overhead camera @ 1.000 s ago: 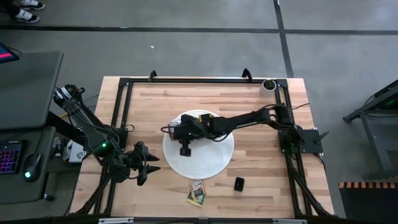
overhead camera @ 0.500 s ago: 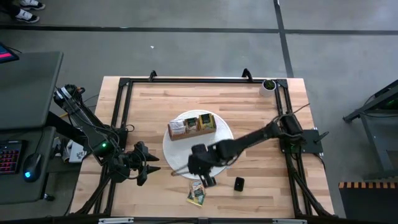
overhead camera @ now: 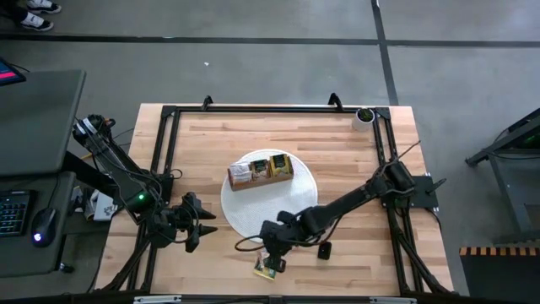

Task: Pick & Place Tea
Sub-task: Put the brown tea bag into the middle section of the wooden organizer

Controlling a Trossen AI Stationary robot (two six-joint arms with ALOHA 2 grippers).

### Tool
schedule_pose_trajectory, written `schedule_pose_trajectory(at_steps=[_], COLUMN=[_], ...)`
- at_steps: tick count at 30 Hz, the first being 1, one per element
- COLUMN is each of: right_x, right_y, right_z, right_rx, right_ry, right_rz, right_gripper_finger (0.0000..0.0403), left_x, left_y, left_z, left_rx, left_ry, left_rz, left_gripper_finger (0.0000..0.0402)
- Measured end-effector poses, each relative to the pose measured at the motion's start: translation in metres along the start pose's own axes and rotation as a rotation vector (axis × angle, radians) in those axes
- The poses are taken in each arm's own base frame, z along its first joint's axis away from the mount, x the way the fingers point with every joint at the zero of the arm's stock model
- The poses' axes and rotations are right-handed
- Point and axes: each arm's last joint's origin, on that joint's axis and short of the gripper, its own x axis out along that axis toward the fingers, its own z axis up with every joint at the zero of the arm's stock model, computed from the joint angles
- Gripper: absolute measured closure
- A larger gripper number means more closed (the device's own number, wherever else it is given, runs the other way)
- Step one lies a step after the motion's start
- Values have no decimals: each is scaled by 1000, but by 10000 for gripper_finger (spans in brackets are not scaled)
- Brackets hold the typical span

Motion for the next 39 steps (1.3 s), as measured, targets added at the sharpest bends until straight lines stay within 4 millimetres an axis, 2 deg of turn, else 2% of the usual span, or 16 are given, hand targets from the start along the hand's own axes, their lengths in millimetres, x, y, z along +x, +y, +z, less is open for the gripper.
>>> schedule_pose_trajectory(at_steps=[5,10,14,22,24,27,30,34,39], right_x=[-1,-2,-2,-1,3,12,20,26,27], right_y=[11,22,26,27,27,28,27,17,14], right_z=[-9,-13,-11,-8,-8,-10,-13,-15,-16], right_rx=[188,246,309,394,340,167,16,-70,-339], right_ry=[-42,-86,-134,-201,-197,-162,-99,-22,-24], right_rz=[-31,0,20,15,17,45,75,44,-4], right_gripper_finger=[402,384,332,200,175,154,149,149,149], left_x=[0,0,0,0,0,0,0,-1,0], left_y=[0,0,0,-1,-2,-2,-2,-2,-2], left_z=[-1,-1,-1,-3,-3,-4,-4,-5,-5], left_rx=[0,0,0,7,8,21,40,51,53], left_ry=[17,18,34,93,107,125,141,158,158], left_rz=[-10,-9,-18,-49,-57,-69,-75,-82,-82], left_gripper_finger=[202,202,202,202,202,202,202,202,202])
